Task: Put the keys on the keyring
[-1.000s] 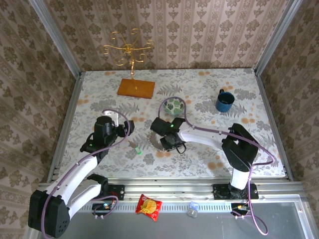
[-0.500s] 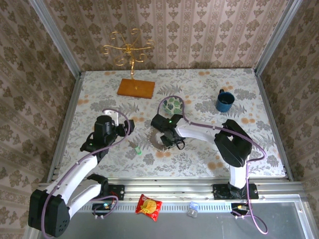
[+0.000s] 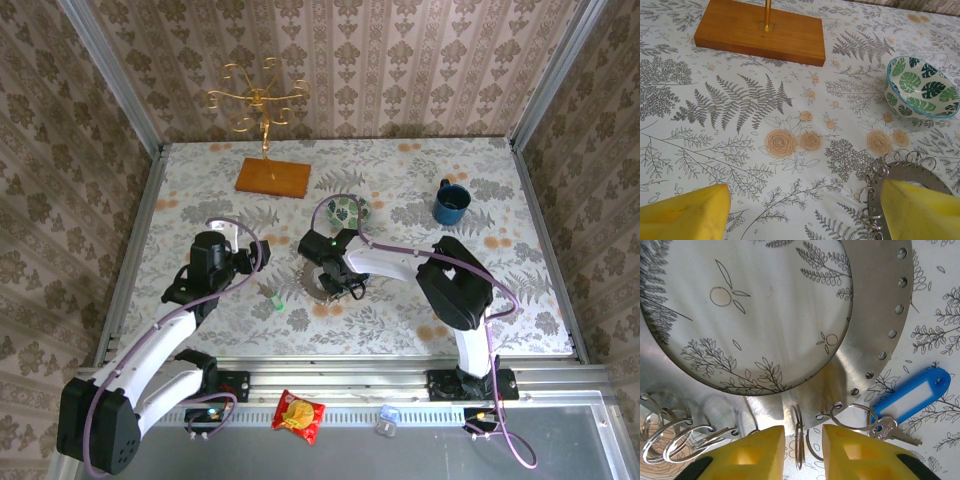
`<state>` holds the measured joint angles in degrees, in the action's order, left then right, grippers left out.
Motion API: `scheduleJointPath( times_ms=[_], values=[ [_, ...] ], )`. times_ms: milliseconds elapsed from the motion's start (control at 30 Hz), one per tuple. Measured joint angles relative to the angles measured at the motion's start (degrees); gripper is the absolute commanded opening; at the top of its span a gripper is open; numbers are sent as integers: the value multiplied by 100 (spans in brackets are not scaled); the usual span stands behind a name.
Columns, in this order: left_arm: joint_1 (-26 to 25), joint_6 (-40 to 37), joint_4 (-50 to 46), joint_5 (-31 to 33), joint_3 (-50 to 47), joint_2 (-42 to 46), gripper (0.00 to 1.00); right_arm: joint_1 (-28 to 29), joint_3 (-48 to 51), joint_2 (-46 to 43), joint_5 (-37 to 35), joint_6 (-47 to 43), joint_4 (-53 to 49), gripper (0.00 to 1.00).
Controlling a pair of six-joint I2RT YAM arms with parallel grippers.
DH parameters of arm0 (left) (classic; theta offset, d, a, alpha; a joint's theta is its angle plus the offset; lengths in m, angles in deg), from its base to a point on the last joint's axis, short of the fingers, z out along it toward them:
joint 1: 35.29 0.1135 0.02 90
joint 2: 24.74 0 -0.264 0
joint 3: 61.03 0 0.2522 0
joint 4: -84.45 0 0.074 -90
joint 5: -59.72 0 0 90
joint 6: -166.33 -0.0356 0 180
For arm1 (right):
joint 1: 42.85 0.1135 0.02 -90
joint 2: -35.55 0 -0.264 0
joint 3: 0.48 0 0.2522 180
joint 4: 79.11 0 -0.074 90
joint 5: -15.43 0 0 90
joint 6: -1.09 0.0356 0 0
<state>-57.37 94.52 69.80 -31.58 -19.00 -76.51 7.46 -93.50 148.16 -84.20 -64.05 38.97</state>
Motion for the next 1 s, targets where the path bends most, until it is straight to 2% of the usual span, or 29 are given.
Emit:
scheduleJointPath(
  times_ms=[533,700,1000],
  values=[
    [0,0,0,0,0,-4,79,0,-107,177,85,-74,-195,16],
    [0,-11,0,0,0,-4,79,0,-131,184,101,-127,-249,0],
    [0,-361,-37,-107,118,26,75,0,-129,-146,98,-407,-240,0]
  ],
)
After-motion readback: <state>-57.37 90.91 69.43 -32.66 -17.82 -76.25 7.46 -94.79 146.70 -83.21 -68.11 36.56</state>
